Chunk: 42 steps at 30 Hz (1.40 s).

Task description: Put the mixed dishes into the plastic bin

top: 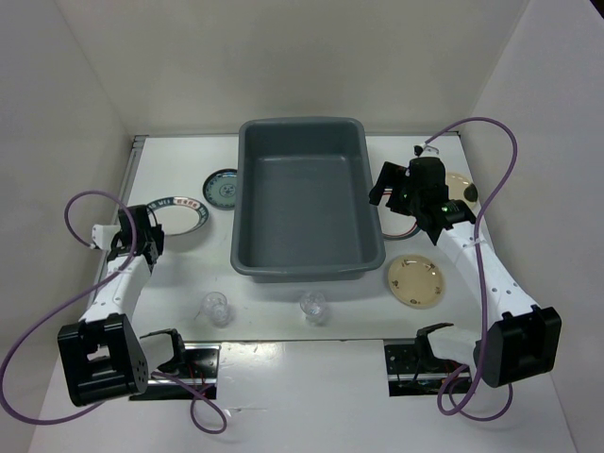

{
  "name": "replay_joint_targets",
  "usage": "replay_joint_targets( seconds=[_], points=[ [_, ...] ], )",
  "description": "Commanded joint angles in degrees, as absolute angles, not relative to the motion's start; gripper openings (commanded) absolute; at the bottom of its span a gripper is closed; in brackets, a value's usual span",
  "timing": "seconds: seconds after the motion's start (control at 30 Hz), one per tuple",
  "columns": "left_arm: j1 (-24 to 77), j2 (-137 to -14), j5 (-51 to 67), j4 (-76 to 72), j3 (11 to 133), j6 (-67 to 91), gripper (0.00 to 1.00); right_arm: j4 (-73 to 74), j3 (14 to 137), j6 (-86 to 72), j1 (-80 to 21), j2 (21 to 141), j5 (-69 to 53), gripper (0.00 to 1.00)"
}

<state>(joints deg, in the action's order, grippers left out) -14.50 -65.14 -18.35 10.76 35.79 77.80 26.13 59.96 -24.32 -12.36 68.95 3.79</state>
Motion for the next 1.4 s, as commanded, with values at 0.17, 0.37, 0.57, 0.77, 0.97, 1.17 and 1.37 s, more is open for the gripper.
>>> replay_joint_targets(
  seconds=[0.17,0.37,0.57,0.77,0.97,1.17,1.37],
  points=[
    [-14.9,-64.6,-20.6,7.4,33.8,79.3,0.0,23.2,59.8,-23.3,-12.6,68.7,2.8,1.0],
    [-14.9,-64.6,-21.8,7.4,36.2,77.7,0.0,23.2,59.8,-23.3,-12.6,68.7,2.8,1.0],
    [-14.9,-64.1,-21.8,7.4,40.7,75.7,0.0,23.2,59.8,-23.3,-12.6,68.7,2.8,1.0],
    [-14.9,-62.3,-22.9,7.4,44.5,73.9,0.0,23.2,59.8,-23.3,-12.6,68.7,2.8,1.0],
    [-14.9,-61.1,-16.7,4.1,49.8,70.7,0.0,23.2,59.8,-23.3,-12.6,68.7,2.3,1.0],
    [-11.1,-62.4,-8.6,-0.9,61.0,68.5,0.0,23.2,59.8,-23.3,-12.6,69.3,1.8,1.0],
    [-1.3,-71.4,-0.5,-3.6,70.0,70.1,0.0,23.2,59.8,-23.8,-12.6,69.3,3.1,1.0]
  ],
)
